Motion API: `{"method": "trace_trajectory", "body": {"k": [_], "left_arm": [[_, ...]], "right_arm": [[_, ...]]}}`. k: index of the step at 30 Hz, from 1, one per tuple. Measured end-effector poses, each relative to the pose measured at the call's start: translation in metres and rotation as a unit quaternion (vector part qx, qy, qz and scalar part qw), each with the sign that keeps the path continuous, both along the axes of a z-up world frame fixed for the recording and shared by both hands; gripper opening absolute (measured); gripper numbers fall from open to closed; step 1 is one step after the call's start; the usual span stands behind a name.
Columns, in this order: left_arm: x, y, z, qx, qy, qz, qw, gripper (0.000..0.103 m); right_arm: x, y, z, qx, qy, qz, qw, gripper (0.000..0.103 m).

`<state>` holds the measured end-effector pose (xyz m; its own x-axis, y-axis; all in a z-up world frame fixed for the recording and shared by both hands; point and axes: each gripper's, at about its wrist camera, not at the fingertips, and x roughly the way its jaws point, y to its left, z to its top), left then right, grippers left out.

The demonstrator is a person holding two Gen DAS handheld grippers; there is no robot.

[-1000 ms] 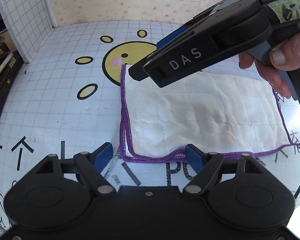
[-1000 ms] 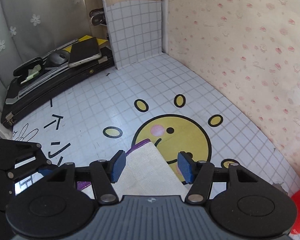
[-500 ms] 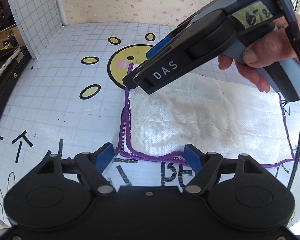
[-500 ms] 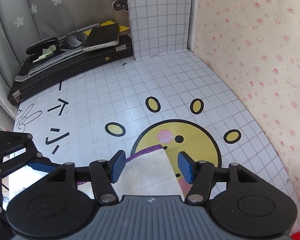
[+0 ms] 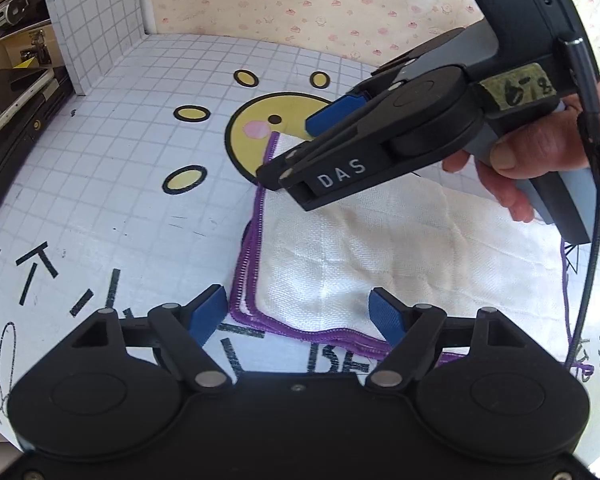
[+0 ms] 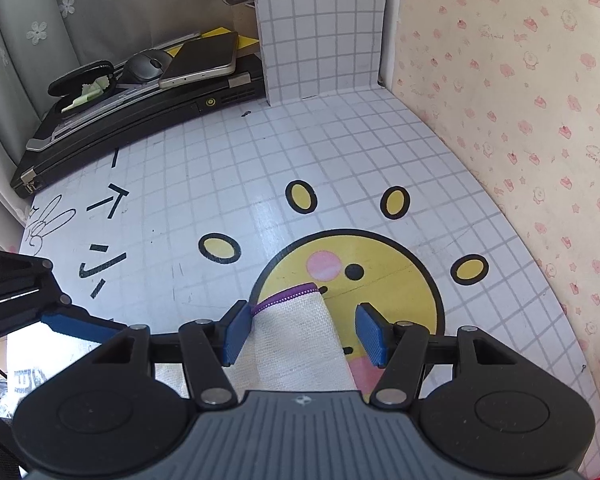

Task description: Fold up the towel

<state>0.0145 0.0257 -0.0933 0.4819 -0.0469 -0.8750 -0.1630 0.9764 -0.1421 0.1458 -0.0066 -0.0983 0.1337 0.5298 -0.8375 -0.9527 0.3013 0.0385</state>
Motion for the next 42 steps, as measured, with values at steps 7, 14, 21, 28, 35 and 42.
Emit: {"method": "trace_trajectory", "body": {"k": [7, 14, 21, 28, 35, 42], "left_arm": [[-0.001, 0.0, 0.004, -0.005, -0.006, -0.004, 1.0, 0.048], [-0.001, 0.01, 0.004, -0.03, -0.004, 0.011, 0.9995, 0.042], [-0.007, 0.018, 0.008, -0.04, -0.012, 0.043, 0.9982, 0.066], [-0.015, 0.039, 0.009, -0.072, -0.013, 0.111, 0.9911, 0.066], [-0.008, 0.032, 0.007, -0.046, -0.007, 0.096, 0.9943, 0.062], [-0.002, 0.026, 0.004, -0.023, 0.0, 0.082, 0.9964, 0.023]], "right_arm": [[0.001, 0.0, -0.001, 0.003, -0.003, 0.012, 1.0, 0.057], [0.004, 0.004, -0.001, -0.005, 0.001, 0.014, 1.0, 0.058], [0.002, 0.005, -0.001, -0.012, -0.005, 0.023, 1.0, 0.058], [0.003, 0.003, -0.001, -0.008, -0.002, 0.019, 1.0, 0.059], [0.002, 0.004, -0.001, -0.008, -0.003, 0.019, 1.0, 0.059], [0.003, 0.001, -0.001, -0.004, -0.005, 0.023, 1.0, 0.059]]}}
